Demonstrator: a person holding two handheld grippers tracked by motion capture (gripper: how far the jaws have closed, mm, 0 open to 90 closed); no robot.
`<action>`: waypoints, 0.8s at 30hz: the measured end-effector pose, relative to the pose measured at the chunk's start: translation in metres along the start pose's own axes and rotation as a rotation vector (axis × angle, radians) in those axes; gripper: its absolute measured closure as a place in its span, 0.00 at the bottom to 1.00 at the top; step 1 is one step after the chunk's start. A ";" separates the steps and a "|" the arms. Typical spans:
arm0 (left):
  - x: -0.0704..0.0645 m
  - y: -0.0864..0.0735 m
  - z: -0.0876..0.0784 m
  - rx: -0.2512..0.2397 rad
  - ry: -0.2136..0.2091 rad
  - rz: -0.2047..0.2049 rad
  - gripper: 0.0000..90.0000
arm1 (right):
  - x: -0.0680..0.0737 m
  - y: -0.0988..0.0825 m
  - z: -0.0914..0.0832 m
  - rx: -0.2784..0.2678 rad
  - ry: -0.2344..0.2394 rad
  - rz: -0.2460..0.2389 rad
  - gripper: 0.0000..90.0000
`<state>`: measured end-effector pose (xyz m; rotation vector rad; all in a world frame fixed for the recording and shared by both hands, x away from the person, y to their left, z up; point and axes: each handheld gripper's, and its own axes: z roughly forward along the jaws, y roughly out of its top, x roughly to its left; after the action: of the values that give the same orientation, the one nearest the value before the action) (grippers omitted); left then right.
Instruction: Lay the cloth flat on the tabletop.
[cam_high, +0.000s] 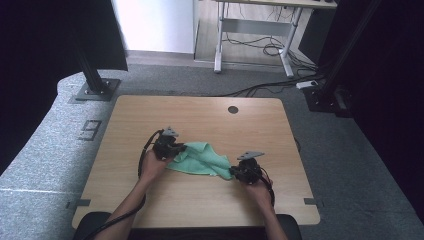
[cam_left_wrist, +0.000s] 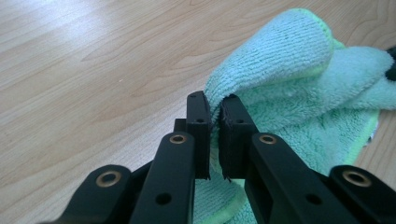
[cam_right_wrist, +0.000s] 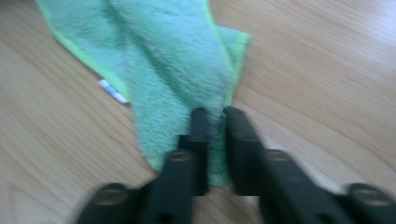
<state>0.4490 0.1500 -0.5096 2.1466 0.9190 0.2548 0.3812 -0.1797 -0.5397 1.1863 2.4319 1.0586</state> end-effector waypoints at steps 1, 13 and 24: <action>0.000 0.000 -0.001 -0.004 -0.003 -0.001 0.93 | 0.003 0.004 -0.001 0.005 -0.016 -0.019 0.94; 0.014 0.005 -0.029 -0.076 0.002 -0.024 0.92 | -0.006 0.050 -0.034 -0.100 -0.034 -0.043 0.95; 0.037 0.007 -0.019 -0.025 0.123 -0.093 0.68 | -0.036 0.103 -0.014 -0.114 -0.096 -0.030 0.80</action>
<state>0.4707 0.1832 -0.4959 2.0777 1.0777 0.3533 0.4582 -0.1722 -0.4620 1.1340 2.2780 1.0896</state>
